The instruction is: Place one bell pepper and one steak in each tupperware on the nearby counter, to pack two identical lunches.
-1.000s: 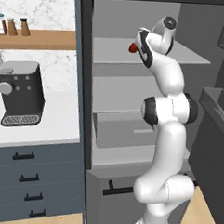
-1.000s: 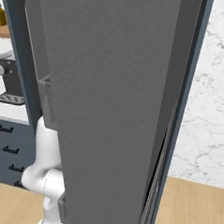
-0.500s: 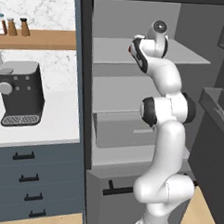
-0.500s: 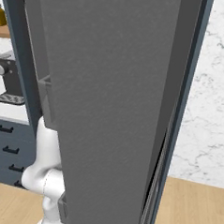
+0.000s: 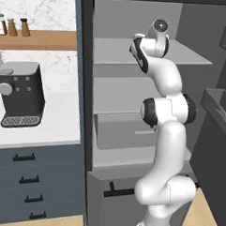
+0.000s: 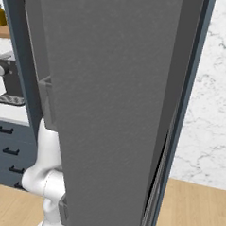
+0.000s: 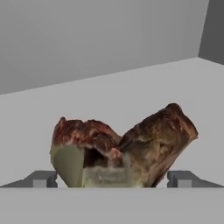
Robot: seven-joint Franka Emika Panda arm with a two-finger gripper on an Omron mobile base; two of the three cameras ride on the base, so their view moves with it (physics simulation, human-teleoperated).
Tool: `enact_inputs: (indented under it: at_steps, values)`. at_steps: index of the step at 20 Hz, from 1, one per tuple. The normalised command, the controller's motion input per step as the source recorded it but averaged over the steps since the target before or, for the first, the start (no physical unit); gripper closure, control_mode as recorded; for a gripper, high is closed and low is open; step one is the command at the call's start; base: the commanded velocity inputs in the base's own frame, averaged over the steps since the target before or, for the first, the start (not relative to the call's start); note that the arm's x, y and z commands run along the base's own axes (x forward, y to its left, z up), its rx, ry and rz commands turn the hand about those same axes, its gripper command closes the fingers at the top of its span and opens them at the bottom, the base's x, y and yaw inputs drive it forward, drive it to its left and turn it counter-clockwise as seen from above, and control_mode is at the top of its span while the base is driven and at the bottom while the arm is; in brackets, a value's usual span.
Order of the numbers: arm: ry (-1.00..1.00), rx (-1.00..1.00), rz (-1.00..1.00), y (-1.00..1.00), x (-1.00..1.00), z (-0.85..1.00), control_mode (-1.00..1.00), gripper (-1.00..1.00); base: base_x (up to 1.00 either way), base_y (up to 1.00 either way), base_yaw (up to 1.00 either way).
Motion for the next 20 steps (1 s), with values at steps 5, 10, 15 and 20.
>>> enact_inputs:
  at_steps: [5,10,15,20]
  values:
    - [0.00,0.09,0.01,0.11,0.00,-0.20,-1.00,1.00,0.00,0.00,0.00]
    - [0.00,0.05,0.00,0.00,0.00,-0.08,-1.00,1.00,0.00,0.00,0.00]
    - [-0.01,0.00,0.00,-0.02,-0.05,-0.01,-1.00,1.00,0.00,0.00,0.00]
    - [-0.08,-0.03,0.00,-0.01,-0.33,0.35,-1.00,1.00,0.00,0.00,0.00]
